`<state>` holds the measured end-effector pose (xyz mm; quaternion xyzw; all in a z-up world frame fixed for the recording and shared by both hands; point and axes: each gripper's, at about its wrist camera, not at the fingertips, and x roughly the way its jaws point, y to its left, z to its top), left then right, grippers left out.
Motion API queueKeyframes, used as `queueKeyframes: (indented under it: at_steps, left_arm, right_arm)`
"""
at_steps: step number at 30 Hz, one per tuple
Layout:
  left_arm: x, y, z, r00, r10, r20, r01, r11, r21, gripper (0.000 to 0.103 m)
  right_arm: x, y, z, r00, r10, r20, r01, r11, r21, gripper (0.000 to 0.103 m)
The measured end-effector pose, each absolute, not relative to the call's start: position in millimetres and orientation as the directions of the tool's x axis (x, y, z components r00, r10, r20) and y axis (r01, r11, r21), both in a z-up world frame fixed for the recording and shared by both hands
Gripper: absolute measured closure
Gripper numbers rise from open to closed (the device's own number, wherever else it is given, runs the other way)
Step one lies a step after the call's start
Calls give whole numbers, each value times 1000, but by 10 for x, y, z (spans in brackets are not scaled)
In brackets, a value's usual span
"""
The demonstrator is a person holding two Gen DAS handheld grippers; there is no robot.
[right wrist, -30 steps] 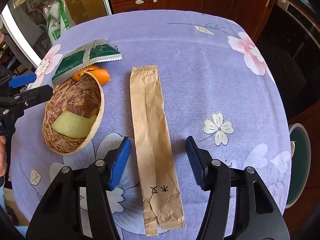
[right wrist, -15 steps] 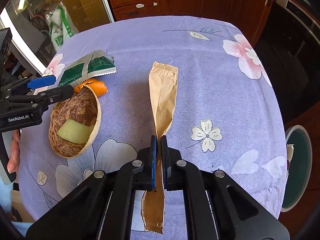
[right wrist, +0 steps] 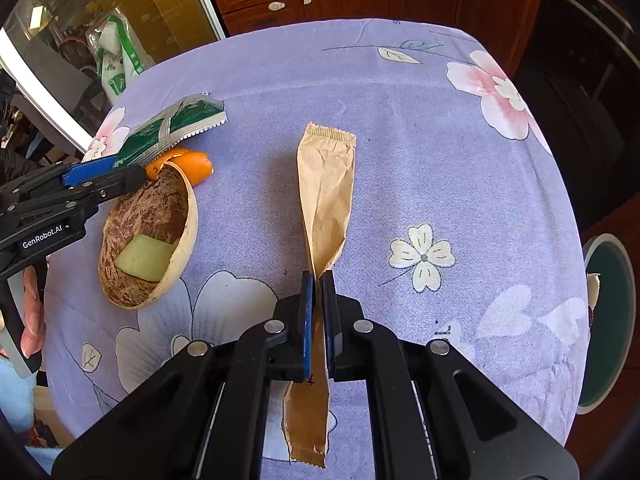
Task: Collect trash
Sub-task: 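Grasp the green snack bag with the left tool while the right tool grasps the paper strip, then carry the snack bag and paper strip over the teal bin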
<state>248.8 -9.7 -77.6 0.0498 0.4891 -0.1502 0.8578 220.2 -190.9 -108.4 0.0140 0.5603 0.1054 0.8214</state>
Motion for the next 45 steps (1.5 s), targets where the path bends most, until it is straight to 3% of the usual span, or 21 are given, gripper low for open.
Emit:
queueKeyframes:
  at_steps: [9,12,23,45]
  left_arm:
    - [2316,1,-550,539,-187,-821,285,958,-32,91]
    - [2242,28,-443,564,-176,-807,274,961,-18,93]
    - [1784,-202,-3,602,-214,-769,335,942,0,93]
    - [1056,-1751,318,552,-362,-751,566,824,19,92]
  right_arm:
    - [2115,-1989,-1004,362,197,-911,-146,977,154,98]
    - [2077,-2027,-957,368,209,-906,-141,976,167,98]
    - [1804,-2218,-656,424,252,-870,-115,968,224,98]
    - [897,-3568,-122,590,190,-785,58,960,275,98]
